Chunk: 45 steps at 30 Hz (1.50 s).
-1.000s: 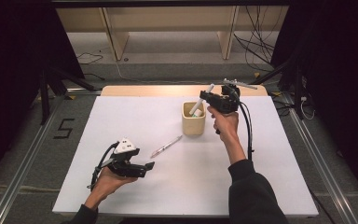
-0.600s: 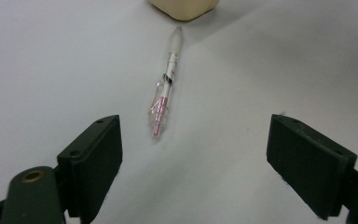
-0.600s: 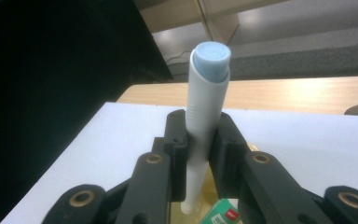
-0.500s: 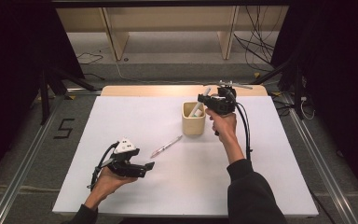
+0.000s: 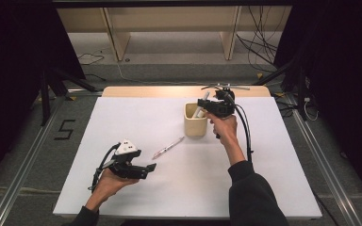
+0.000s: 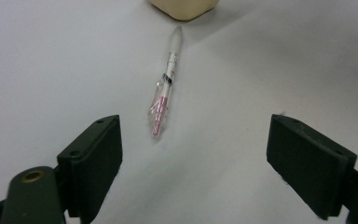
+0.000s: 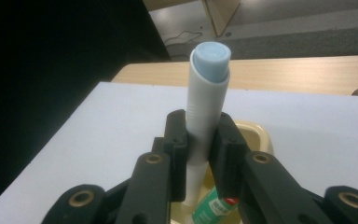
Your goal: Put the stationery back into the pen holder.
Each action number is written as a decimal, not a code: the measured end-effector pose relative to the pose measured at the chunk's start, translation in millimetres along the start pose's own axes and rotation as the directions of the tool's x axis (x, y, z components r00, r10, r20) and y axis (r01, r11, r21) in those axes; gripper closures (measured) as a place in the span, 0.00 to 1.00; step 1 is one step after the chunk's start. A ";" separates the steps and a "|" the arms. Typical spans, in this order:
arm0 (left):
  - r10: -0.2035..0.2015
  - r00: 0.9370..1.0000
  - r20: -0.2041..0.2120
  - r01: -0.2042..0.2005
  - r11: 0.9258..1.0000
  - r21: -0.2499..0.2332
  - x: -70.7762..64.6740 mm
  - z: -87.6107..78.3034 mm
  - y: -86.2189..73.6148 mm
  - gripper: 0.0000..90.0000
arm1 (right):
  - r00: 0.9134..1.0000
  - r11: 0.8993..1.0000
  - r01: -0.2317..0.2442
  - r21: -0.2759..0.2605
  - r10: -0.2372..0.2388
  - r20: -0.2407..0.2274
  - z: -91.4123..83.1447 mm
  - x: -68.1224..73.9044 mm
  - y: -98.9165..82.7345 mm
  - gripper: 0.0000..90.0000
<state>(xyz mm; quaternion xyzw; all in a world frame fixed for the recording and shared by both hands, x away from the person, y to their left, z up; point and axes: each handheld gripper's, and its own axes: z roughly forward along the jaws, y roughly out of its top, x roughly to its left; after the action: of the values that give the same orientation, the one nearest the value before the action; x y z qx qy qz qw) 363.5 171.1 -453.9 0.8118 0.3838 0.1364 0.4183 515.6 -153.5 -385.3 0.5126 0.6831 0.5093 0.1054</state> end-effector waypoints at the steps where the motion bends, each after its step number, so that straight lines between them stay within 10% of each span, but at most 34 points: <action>1: 0.001 1.000 0.001 -0.001 1.000 0.000 -0.1 0.1 0.0 0.20 | 1.000 1.000 0.001 0.003 -0.001 0.000 0.8 0.2 -0.6 0.87; 5: 0.002 1.000 0.001 -0.002 1.000 0.000 -0.5 -0.3 0.6 0.20 | 1.000 1.000 0.002 0.015 -0.002 -0.001 3.8 0.8 -2.0 0.86; 15: 0.000 1.000 -0.002 0.000 1.000 -0.002 0.3 -0.2 0.4 0.20 | 0.998 0.998 -0.011 -0.063 0.015 0.055 -10.8 -5.5 3.4 0.49; 45: 0.000 1.000 -0.020 0.000 1.000 0.000 3.9 0.2 5.3 0.20 | 0.990 0.990 0.101 -0.102 -0.110 -0.093 -83.9 7.7 -42.6 0.38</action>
<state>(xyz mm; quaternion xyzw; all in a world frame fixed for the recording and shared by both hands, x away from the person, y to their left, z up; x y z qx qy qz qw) 368.9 171.9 -450.3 0.8103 0.3882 0.1445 0.4144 430.9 -194.8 -378.2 0.4443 0.6880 0.5603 0.1235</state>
